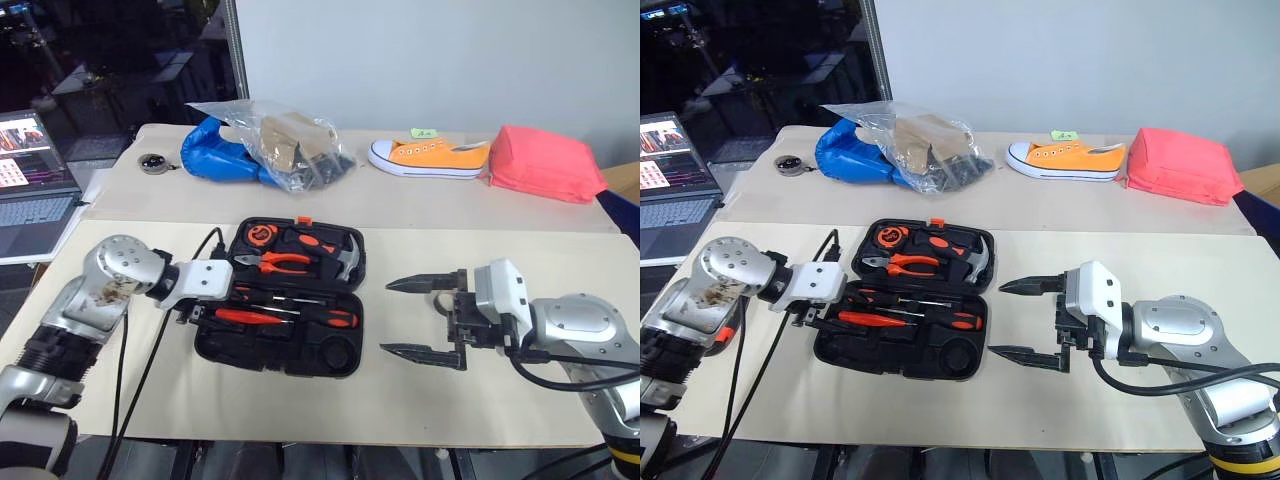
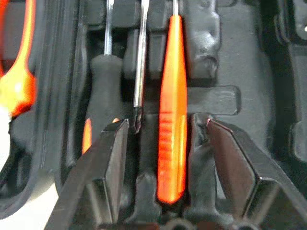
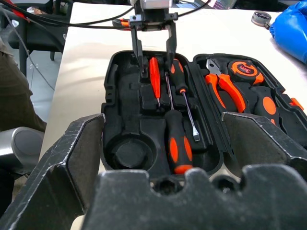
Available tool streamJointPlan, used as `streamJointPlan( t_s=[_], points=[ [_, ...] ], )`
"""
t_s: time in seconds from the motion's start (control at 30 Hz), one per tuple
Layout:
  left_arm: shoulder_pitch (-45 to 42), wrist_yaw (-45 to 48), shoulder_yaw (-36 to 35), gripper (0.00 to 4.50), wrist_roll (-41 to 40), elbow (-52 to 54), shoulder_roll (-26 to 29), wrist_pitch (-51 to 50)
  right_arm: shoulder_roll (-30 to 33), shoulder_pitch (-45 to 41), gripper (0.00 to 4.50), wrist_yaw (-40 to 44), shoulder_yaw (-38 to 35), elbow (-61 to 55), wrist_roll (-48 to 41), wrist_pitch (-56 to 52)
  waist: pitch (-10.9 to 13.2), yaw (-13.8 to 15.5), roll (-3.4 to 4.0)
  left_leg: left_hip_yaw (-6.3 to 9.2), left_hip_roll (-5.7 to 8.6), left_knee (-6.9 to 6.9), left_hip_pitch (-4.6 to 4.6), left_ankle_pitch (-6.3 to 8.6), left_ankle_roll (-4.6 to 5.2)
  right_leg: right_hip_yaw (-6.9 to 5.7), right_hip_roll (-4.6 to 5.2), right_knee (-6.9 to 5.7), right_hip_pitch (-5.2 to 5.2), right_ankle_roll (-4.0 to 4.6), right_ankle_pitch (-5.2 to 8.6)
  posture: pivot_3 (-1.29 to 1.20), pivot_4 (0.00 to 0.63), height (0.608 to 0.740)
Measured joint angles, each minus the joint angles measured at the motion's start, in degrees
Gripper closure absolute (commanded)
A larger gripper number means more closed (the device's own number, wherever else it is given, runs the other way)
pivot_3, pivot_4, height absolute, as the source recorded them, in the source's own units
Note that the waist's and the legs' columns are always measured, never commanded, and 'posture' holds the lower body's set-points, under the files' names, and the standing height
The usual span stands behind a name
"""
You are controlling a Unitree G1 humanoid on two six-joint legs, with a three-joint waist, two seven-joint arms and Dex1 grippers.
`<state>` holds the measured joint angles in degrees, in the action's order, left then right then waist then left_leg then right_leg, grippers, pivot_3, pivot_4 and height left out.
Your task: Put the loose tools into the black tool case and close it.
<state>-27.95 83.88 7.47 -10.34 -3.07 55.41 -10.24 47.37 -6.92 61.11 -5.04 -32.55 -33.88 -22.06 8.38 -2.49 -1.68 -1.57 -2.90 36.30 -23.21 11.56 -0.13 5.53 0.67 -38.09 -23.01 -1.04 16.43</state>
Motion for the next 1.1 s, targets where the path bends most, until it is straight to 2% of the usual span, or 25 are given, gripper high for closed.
streamJointPlan(
  t_s=[0.07,0.13,0.23,0.3,0.53,0.63,0.7,0.9,1.1],
  points=[
    [1.1,-1.7,-3.9,2.66,-3.9,2.3,0.6,-7.2,-0.1,-0.1,0.0,0.0,0.1,0.2,0.1,0.1,0.0,0.0,0.01,0.0,0.0,0.0,0.02,0.0,0.0,0.0,0.0,-0.01,0.01,-0.07,0.04,0.0,0.15,0.74],
    [3.9,-5.7,-8.9,3.41,-8.0,5.7,-0.1,-14.3,-0.7,-0.6,0.0,-0.1,0.6,0.7,0.5,0.4,0.0,0.0,0.04,0.0,-0.01,0.01,0.04,0.0,0.0,0.01,0.01,0.0,0.03,-0.1,0.06,0.0,0.15,0.74],
    [11.8,-12.7,-13.3,4.48,-10.2,11.9,-4.5,-17.4,-1.3,-1.3,0.0,-0.2,1.8,1.2,1.1,0.5,-0.1,-0.1,0.21,-0.01,0.0,-0.01,0.04,0.0,0.0,0.06,0.04,0.02,0.02,-0.01,0.01,0.0,0.15,0.74],
    [16.9,-18.3,-14.4,4.48,-10.1,15.1,-8.6,-18.6,-1.7,-1.5,0.0,-0.3,2.1,1.6,1.2,0.5,-0.1,0.1,0.2,0.01,-0.01,0.01,0.02,0.0,0.0,0.03,0.04,0.0,0.02,0.28,-0.17,0.0,0.15,0.74],
    [28.7,-36.9,-16.0,4.48,-6.3,23.7,-21.1,-15.6,-2.0,-1.8,0.0,-0.5,2.3,1.8,1.7,0.6,-0.1,0.4,0.16,0.05,0.03,0.05,0.47,0.01,-0.01,0.01,0.11,0.09,0.59,0.27,-0.19,0.0,0.15,0.74],
    [31.2,-41.3,-15.1,4.48,-3.4,23.7,-22.8,-13.9,-2.1,-1.8,0.0,-0.6,2.3,1.8,1.8,0.6,-0.1,0.2,0.15,0.04,0.04,0.03,0.67,0.01,-0.01,0.02,0.1,0.08,0.74,0.2,-0.14,0.0,0.15,0.74],
    [31.4,-43.2,-14.0,4.48,-1.8,23.5,-23.3,-12.2,-2.1,-1.7,0.0,-1.1,2.3,1.8,1.8,0.6,-0.1,0.2,0.16,0.02,0.04,0.03,0.76,0.01,-0.01,0.04,0.1,0.08,0.8,-0.08,0.02,0.0,0.15,0.74],
    [30.0,-49.4,-11.2,4.48,2.7,20.7,-26.0,-8.4,-2.0,-1.5,0.0,-1.8,2.3,1.8,1.8,0.6,-0.3,0.3,0.26,-0.03,0.05,0.03,0.88,0.01,-0.01,0.13,0.1,0.08,0.9,-0.11,0.04,0.0,0.15,0.74],
    [28.0,-50.9,-8.6,4.48,4.2,18.9,-26.9,-8.3,-2.0,-1.4,0.0,-2.6,2.3,1.6,1.8,0.6,-0.5,0.2,0.45,-0.06,0.07,0.01,0.89,0.01,-0.01,0.17,0.12,0.08,0.9,-0.12,0.04,0.0,0.15,0.74]
  ],
)
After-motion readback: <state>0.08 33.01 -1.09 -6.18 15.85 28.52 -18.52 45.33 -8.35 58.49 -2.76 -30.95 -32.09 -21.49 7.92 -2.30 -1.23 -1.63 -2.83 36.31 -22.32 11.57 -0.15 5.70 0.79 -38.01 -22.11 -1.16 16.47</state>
